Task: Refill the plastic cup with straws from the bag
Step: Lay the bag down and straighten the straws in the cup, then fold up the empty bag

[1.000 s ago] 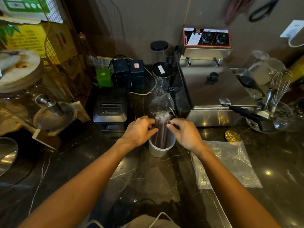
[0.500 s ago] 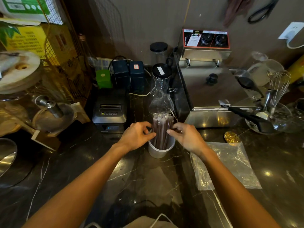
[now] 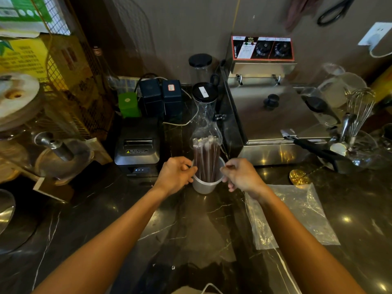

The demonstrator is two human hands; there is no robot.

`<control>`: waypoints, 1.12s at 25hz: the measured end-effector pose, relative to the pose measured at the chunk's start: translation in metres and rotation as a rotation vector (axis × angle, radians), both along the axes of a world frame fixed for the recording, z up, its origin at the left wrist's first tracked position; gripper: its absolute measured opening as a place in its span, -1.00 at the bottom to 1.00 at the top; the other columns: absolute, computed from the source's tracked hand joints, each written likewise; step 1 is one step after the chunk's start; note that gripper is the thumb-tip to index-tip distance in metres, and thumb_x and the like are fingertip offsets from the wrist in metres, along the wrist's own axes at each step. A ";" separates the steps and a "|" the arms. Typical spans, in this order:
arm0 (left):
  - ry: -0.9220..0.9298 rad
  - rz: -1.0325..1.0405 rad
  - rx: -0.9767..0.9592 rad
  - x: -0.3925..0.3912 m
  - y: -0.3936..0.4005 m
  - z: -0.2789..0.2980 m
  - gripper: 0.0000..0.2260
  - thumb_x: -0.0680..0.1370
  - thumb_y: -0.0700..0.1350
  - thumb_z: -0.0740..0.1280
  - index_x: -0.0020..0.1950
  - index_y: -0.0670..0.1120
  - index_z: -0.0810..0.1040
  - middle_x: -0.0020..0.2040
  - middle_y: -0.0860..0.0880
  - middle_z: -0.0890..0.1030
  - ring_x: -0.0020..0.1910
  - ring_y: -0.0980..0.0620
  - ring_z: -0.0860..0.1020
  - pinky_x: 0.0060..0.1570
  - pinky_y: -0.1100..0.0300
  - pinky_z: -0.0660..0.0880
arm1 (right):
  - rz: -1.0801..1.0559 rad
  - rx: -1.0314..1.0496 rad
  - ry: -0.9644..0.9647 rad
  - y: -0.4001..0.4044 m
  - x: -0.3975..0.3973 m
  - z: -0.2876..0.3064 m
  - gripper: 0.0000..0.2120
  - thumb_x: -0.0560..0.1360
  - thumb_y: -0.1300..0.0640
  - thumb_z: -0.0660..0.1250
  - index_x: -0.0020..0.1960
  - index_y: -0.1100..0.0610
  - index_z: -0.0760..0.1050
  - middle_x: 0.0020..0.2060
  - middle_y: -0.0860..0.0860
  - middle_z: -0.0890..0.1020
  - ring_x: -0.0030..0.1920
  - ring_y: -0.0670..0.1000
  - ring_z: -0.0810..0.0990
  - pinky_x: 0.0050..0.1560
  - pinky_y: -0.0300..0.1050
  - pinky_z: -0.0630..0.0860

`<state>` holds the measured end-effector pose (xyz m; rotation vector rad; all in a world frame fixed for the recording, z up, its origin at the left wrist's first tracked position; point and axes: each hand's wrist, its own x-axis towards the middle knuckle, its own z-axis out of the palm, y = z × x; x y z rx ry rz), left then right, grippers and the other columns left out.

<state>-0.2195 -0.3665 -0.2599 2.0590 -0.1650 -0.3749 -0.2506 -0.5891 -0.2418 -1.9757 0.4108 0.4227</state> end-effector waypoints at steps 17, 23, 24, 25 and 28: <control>0.113 0.157 -0.204 0.052 -0.045 -0.019 -0.80 0.65 -0.01 0.34 0.17 -0.11 0.60 -0.12 -0.16 0.70 -0.10 -0.15 0.73 -0.16 0.15 0.66 | -0.261 -0.071 -0.185 -0.007 0.023 -0.013 -0.79 0.68 0.01 0.28 -0.09 0.06 0.53 -0.33 0.00 0.61 -0.41 -0.05 0.60 -0.35 -0.13 0.61; 0.165 0.361 -0.238 0.008 -0.063 -0.024 -0.52 0.60 0.25 0.30 0.25 -0.14 0.43 -0.11 -0.13 0.66 -0.20 -0.06 0.69 -0.17 0.05 0.63 | -0.224 -0.339 -0.179 -0.037 -0.037 -0.032 -0.77 0.63 -0.02 0.34 0.02 0.11 0.68 -0.17 0.01 0.70 -0.15 0.03 0.68 -0.09 -0.04 0.59; 0.165 0.370 -0.243 -0.004 -0.069 -0.026 -0.54 0.60 0.25 0.28 0.22 -0.12 0.42 -0.11 -0.11 0.64 -0.21 -0.06 0.67 -0.16 0.03 0.62 | -0.214 -0.383 -0.161 -0.043 -0.050 -0.036 -0.78 0.63 -0.01 0.35 0.04 0.11 0.68 -0.14 0.01 0.71 -0.12 0.01 0.68 -0.08 -0.05 0.59; 0.170 0.360 -0.244 -0.017 -0.077 -0.029 -0.58 0.61 0.24 0.27 0.18 -0.10 0.42 -0.12 -0.10 0.63 -0.21 -0.07 0.67 -0.14 -0.01 0.61 | -0.208 -0.422 -0.136 -0.048 -0.065 -0.039 -0.78 0.62 -0.01 0.35 0.07 0.11 0.68 -0.12 0.00 0.71 -0.10 0.00 0.68 -0.06 -0.04 0.61; 0.314 0.216 -0.204 -0.050 -0.105 -0.041 -0.69 0.63 0.17 0.29 0.09 -0.07 0.47 -0.07 -0.16 0.64 -0.15 -0.12 0.66 -0.03 -0.06 0.60 | -0.195 -0.471 -0.083 -0.061 -0.108 -0.051 -0.77 0.62 0.00 0.35 0.18 0.08 0.64 0.06 0.03 0.70 0.00 -0.01 0.67 0.04 -0.02 0.66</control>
